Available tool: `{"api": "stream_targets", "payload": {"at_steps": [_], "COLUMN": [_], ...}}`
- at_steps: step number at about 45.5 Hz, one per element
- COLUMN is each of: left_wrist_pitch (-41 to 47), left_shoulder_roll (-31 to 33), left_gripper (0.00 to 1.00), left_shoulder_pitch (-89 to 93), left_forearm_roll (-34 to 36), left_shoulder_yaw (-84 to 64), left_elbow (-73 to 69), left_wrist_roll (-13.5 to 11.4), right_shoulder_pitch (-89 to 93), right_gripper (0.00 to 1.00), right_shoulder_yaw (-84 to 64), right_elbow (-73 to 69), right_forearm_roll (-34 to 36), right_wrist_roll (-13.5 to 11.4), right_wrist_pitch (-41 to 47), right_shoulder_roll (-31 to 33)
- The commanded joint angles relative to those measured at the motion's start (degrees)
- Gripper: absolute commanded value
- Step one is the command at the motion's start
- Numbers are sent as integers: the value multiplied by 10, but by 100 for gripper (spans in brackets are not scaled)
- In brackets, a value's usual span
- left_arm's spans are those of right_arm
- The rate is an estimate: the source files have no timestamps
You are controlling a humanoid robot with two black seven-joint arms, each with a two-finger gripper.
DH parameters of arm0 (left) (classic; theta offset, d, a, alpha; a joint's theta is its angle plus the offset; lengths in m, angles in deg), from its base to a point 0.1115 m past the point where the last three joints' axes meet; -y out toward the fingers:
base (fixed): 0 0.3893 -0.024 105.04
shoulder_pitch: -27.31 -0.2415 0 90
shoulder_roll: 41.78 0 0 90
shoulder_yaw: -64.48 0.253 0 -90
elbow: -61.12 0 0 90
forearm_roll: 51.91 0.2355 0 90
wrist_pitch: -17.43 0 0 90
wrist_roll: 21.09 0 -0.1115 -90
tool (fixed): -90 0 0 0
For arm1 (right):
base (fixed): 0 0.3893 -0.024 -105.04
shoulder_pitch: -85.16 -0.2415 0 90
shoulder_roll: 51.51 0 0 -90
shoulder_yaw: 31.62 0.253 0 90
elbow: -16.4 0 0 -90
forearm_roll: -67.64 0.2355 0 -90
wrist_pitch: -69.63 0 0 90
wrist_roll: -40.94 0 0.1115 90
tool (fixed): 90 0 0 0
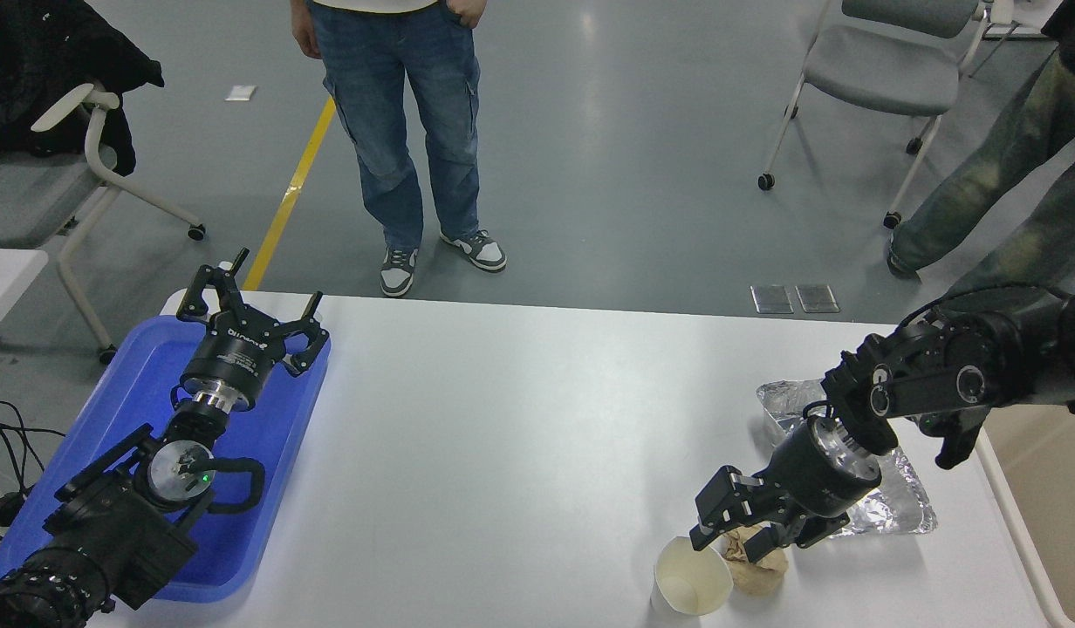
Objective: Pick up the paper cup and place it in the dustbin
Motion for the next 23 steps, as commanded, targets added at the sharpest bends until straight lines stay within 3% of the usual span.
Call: {"api": "stream_targets", "payload": {"at_steps": [1, 5, 23], "left_wrist_pitch": [0, 0, 0], "left_shoulder_roll": [0, 0, 0], "left_gripper": [100, 100, 100], "left_shoulder_pitch": [0, 0, 0], "left_forearm_roll": [0, 0, 0], "left_shoulder_yaw": [0, 0, 0], "left_elbow": [0, 0, 0], "left_wrist_roll": [0, 0, 0], "right_shoulder_pitch": [3, 7, 15], "right_gripper": [84, 79, 80], "right_shoulder_yaw": [0, -1, -6], "right_elbow": [-2, -1, -4], "right_forearm_roll": [-1, -3, -44], "right_wrist_roll": [0, 0, -16], "right_wrist_pitch": [-16, -31, -52], "right_shoulder_roll": [-3, -14, -30]}}
